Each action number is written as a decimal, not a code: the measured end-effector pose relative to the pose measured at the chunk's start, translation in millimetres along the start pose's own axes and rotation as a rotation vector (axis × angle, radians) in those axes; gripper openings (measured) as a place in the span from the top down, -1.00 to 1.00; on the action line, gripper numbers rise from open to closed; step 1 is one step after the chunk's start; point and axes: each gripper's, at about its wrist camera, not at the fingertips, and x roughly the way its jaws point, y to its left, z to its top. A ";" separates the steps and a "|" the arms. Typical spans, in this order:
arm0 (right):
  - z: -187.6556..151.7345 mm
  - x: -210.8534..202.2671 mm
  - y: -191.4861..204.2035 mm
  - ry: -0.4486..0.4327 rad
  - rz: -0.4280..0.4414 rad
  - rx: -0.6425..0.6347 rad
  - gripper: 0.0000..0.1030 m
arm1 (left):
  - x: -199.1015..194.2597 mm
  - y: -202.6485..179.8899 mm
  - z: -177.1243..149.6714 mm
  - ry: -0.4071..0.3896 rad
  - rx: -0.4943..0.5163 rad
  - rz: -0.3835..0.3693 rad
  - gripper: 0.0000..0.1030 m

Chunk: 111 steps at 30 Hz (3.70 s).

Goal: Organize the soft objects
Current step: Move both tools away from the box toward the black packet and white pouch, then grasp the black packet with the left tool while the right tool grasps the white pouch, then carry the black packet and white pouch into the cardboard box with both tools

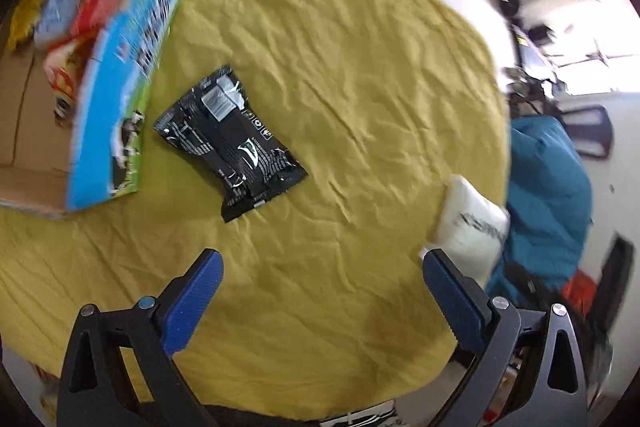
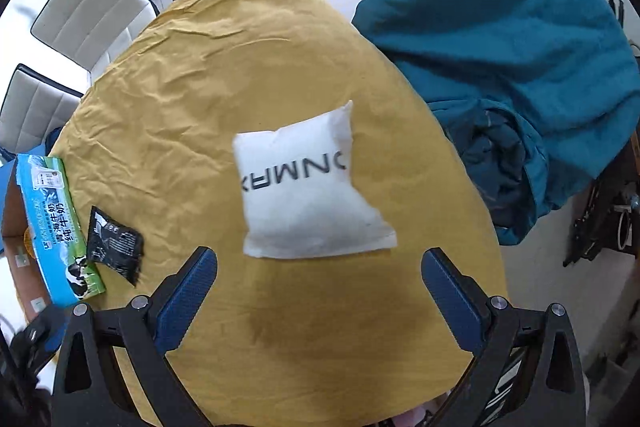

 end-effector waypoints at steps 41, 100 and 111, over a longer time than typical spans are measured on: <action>59.7 153.3 13.4 0.236 0.050 -0.158 -0.63 | 84.6 -49.4 80.0 0.063 0.164 0.337 0.06; -127.5 59.4 478.1 0.200 0.317 -0.628 -0.38 | -122.4 323.3 117.4 0.014 0.025 0.106 0.10; -147.0 114.6 497.4 0.253 0.222 -0.620 -0.40 | -60.9 335.8 129.9 0.197 0.067 0.111 0.09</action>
